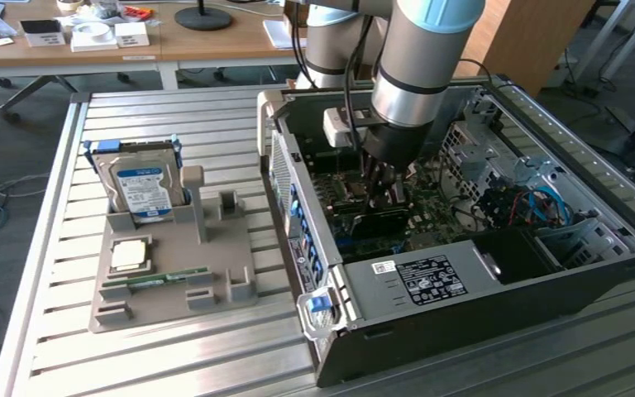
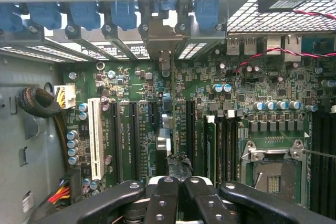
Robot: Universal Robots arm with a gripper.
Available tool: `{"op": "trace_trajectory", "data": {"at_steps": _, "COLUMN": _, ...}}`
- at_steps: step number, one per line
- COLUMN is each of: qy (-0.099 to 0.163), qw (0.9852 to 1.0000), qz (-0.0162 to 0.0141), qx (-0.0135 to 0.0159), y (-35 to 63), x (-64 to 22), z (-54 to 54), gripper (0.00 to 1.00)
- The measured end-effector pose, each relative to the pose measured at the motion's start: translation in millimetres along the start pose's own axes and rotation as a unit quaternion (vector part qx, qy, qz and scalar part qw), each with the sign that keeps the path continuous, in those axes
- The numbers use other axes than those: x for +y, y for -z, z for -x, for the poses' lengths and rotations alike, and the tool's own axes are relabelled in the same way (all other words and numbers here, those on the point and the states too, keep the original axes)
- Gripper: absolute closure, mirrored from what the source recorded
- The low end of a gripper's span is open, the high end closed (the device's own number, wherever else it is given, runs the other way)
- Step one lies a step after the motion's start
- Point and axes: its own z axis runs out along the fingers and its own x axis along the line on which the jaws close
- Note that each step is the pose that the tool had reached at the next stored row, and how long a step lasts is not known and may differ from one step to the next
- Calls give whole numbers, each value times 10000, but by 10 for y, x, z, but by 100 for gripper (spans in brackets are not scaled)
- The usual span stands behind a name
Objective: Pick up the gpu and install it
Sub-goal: 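Press down on the gpu until it lock into place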
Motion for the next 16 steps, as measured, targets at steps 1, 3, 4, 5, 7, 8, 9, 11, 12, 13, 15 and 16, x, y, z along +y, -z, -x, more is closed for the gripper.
{"op": "trace_trajectory", "data": {"at_steps": 1, "qy": 0, "qw": 10000, "qz": 0, "qx": 0, "y": 0, "x": 0, "z": 0, "gripper": 89}}
{"op": "trace_trajectory", "data": {"at_steps": 3, "qy": 0, "qw": 10000, "qz": -1, "qx": -1, "y": 0, "x": 7, "z": 0, "gripper": 89}}
{"op": "trace_trajectory", "data": {"at_steps": 4, "qy": 1, "qw": 10000, "qz": -1, "qx": -2, "y": -1, "x": 13, "z": 0, "gripper": 89}}
{"op": "trace_trajectory", "data": {"at_steps": 5, "qy": 1, "qw": 10000, "qz": -1, "qx": -3, "y": -1, "x": 21, "z": -1, "gripper": 89}}
{"op": "trace_trajectory", "data": {"at_steps": 7, "qy": 0, "qw": 10000, "qz": 0, "qx": -3, "y": 0, "x": 37, "z": -2, "gripper": 89}}
{"op": "trace_trajectory", "data": {"at_steps": 8, "qy": 0, "qw": 10000, "qz": 0, "qx": -4, "y": 0, "x": 42, "z": -2, "gripper": 89}}
{"op": "trace_trajectory", "data": {"at_steps": 9, "qy": 0, "qw": 10000, "qz": 0, "qx": -4, "y": 0, "x": 46, "z": -2, "gripper": 89}}
{"op": "trace_trajectory", "data": {"at_steps": 11, "qy": 1, "qw": 10000, "qz": 1, "qx": -5, "y": 0, "x": 47, "z": -2, "gripper": 89}}
{"op": "trace_trajectory", "data": {"at_steps": 12, "qy": 0, "qw": 10000, "qz": 1, "qx": -4, "y": -1, "x": 48, "z": -3, "gripper": 89}}
{"op": "trace_trajectory", "data": {"at_steps": 13, "qy": 0, "qw": 10000, "qz": 1, "qx": -4, "y": -2, "x": 49, "z": -3, "gripper": 89}}
{"op": "trace_trajectory", "data": {"at_steps": 15, "qy": 0, "qw": 10000, "qz": 1, "qx": -3, "y": -2, "x": 49, "z": -3, "gripper": 89}}
{"op": "trace_trajectory", "data": {"at_steps": 16, "qy": 0, "qw": 10000, "qz": 1, "qx": -3, "y": -2, "x": 49, "z": -3, "gripper": 89}}
